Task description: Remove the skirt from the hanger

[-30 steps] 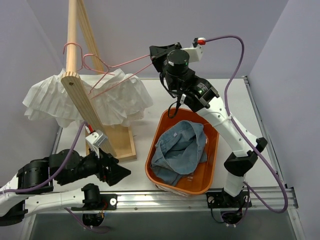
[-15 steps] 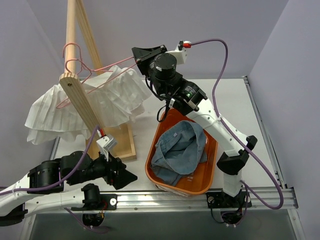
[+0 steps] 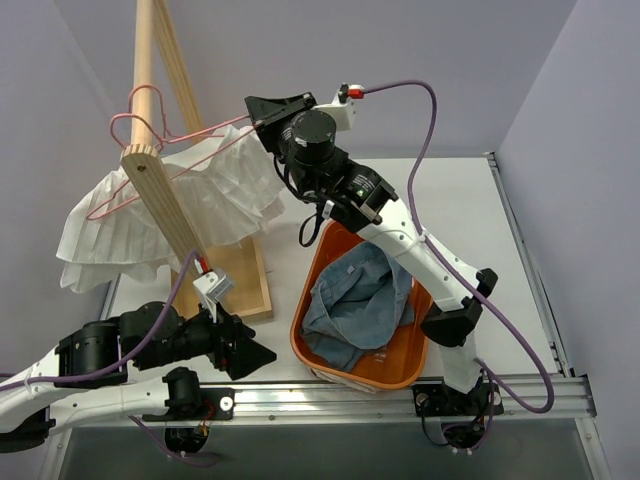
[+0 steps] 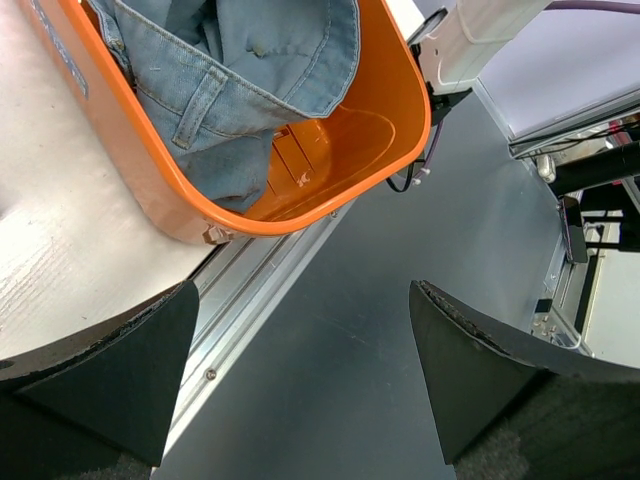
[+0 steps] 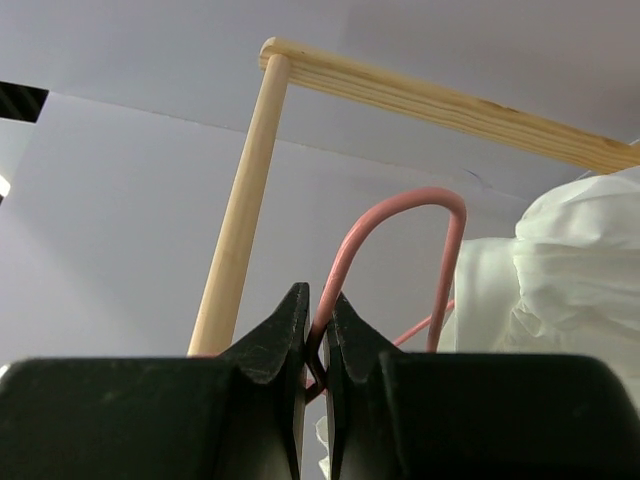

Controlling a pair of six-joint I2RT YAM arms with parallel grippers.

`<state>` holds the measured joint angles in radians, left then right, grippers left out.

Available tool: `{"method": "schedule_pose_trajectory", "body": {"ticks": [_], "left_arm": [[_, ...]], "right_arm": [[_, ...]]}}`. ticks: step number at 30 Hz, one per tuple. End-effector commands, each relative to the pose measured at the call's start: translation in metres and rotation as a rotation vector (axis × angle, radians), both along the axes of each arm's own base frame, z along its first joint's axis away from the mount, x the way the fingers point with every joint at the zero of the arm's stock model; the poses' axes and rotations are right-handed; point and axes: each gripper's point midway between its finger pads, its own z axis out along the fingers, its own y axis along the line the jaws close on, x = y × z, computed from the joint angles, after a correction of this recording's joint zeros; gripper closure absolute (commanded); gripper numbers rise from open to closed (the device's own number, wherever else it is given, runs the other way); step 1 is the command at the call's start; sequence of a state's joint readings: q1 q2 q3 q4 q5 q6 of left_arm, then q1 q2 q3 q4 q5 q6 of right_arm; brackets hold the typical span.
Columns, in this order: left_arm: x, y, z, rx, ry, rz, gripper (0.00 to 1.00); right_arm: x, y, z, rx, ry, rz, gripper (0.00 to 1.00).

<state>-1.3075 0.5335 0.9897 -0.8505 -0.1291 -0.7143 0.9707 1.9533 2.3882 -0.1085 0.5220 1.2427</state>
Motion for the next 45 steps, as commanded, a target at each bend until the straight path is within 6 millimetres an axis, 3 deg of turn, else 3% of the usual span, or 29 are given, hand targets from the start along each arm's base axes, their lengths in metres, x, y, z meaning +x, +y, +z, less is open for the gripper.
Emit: {"method": "schedule_pose_trajectory", "body": {"ticks": [1,14,23,29,32,33,36,45], "left_arm": [[-0.001,-0.009,0.016,-0.061,-0.009,-0.016,0.05],[0.000,-0.011,0.013,-0.042,-0.016,-0.019,0.05],[0.001,-0.008,0.011,-0.030,-0.010,-0.010,0.05],[0.002,-0.011,0.012,-0.020,-0.011,-0.006,0.05],[0.002,-0.014,0.009,-0.008,-0.003,-0.009,0.05],[0.002,-0.017,0.009,-0.007,-0.001,-0.012,0.05],[0.002,-0.021,0.006,0.001,0.006,-0.017,0.05],[0.005,-0.031,0.003,0.023,0.013,-0.013,0.05]], "right_arm": [[-0.002,0.000,0.019,0.072,-0.029,-0.009,1.00],[-0.016,0.001,0.008,0.013,-0.015,-0.048,1.00],[-0.035,0.002,-0.025,-0.051,0.016,-0.050,1.00],[-0.045,-0.006,-0.029,-0.075,0.006,-0.053,0.98],[-0.048,-0.013,-0.033,-0.091,0.008,-0.056,0.83],[-0.049,-0.016,-0.034,-0.095,0.009,-0.058,0.72],[-0.055,-0.029,-0.033,-0.105,0.004,-0.063,0.55],[-0.073,-0.053,-0.035,-0.141,-0.013,-0.039,0.33]]}}
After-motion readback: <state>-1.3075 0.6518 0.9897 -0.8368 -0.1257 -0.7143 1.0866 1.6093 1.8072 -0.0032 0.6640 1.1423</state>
